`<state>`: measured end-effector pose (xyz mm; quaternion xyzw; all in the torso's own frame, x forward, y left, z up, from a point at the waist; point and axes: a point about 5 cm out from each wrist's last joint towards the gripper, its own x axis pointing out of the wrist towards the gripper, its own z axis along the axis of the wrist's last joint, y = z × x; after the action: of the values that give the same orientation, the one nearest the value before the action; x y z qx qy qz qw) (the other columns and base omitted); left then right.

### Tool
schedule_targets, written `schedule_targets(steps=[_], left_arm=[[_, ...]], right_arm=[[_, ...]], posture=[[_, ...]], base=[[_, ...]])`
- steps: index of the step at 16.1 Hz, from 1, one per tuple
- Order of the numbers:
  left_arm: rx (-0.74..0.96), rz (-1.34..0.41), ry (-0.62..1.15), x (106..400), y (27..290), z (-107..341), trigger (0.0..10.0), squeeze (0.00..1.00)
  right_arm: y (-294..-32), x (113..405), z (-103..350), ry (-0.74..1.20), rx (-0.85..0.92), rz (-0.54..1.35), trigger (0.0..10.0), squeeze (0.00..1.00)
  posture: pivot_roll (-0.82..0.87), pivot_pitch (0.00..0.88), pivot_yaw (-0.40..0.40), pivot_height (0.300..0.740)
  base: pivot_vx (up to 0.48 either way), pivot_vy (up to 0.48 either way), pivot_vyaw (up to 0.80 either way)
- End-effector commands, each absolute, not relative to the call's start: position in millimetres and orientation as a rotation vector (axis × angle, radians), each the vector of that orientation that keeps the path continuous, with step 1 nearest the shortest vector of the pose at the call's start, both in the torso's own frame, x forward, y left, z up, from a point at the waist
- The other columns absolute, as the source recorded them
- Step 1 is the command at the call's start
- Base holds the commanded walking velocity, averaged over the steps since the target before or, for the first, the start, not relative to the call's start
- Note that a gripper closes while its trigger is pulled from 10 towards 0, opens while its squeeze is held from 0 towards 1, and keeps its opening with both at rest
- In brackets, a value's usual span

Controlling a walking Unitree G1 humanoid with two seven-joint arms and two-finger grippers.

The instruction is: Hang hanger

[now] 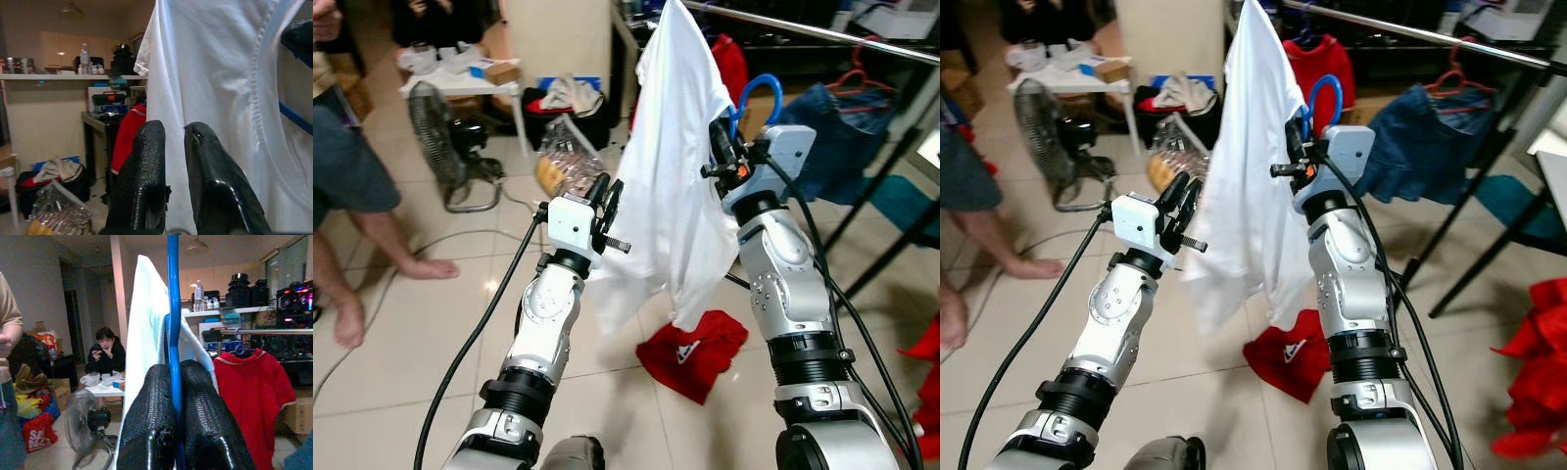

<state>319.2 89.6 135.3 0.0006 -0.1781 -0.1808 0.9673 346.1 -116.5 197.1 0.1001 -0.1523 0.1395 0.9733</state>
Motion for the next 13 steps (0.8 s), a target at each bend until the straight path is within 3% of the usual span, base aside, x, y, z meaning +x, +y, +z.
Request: schedule_targets(steps=[1,6,13], left_arm=[[0.003,-0.371,-0.363,320.3,87.6,136.1,10.0,0.0],[-0.002,-0.376,-0.363,319.9,85.0,135.4,10.0,0.0],[-0.007,-0.379,-0.358,318.5,82.8,133.2,10.0,0.0]], right_arm=[[-115.3,344.3,199.8,-0.332,0.192,0.287,10.0,0.0],[-111.9,343.3,193.5,-0.311,0.164,0.299,10.0,0.0],[-111.1,340.7,189.8,-0.307,0.142,0.302,10.0,0.0]], posture=[[0.16,0.0,-0.011,0.74],[0.15,0.0,-0.016,0.74],[0.15,0.0,-0.019,0.74]], base=[[0.0,0.0,-0.57],[0.0,0.0,-0.8],[0.0,0.0,0.0]])
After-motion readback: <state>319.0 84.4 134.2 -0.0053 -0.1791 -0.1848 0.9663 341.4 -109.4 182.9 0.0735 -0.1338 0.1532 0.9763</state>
